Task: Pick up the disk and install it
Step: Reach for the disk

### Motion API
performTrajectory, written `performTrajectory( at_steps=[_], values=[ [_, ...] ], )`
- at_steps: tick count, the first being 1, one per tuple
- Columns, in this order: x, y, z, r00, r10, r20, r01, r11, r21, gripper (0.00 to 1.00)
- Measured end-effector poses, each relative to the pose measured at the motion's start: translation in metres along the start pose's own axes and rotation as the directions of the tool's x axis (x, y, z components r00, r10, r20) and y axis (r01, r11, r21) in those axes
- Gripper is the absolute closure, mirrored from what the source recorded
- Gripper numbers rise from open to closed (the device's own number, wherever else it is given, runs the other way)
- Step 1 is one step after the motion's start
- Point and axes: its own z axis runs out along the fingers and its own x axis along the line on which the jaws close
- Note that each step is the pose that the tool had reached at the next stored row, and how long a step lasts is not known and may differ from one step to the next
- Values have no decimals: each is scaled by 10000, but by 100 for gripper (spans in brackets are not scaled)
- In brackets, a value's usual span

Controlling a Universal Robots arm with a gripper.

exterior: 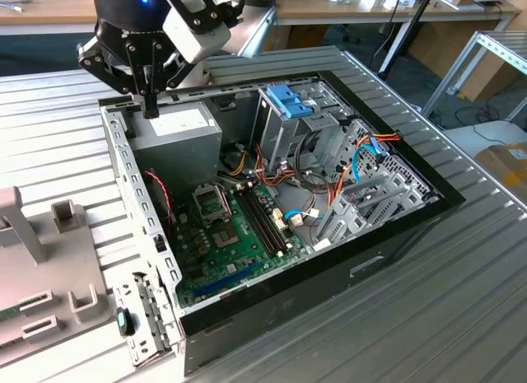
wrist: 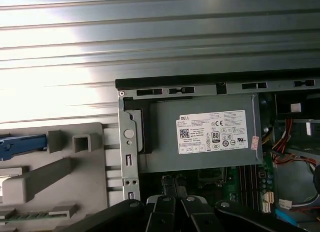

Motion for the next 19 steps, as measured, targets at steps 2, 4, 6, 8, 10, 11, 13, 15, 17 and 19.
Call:
performTrajectory(
  at_steps=[2,4,6,8,10,11,13,15,17,19],
  values=[
    [27,-2,-1,10000,0,0,0,10000,0,89],
    [40,-3,-1,10000,0,0,0,10000,-1,89],
    [58,-4,-1,10000,0,0,0,10000,0,89],
    [86,-7,-2,10000,-1,0,1,10000,1,89],
    [110,-8,-2,10000,0,0,0,10000,0,89],
    [117,-9,-2,10000,-1,0,1,10000,0,89],
    [130,-10,-3,10000,-1,-1,1,10000,1,89],
    [146,-11,-3,10000,-1,0,1,10000,0,89],
    [157,-12,-3,10000,0,0,0,10000,0,89],
    [167,-13,-4,10000,0,0,0,10000,0,89]
  ],
)
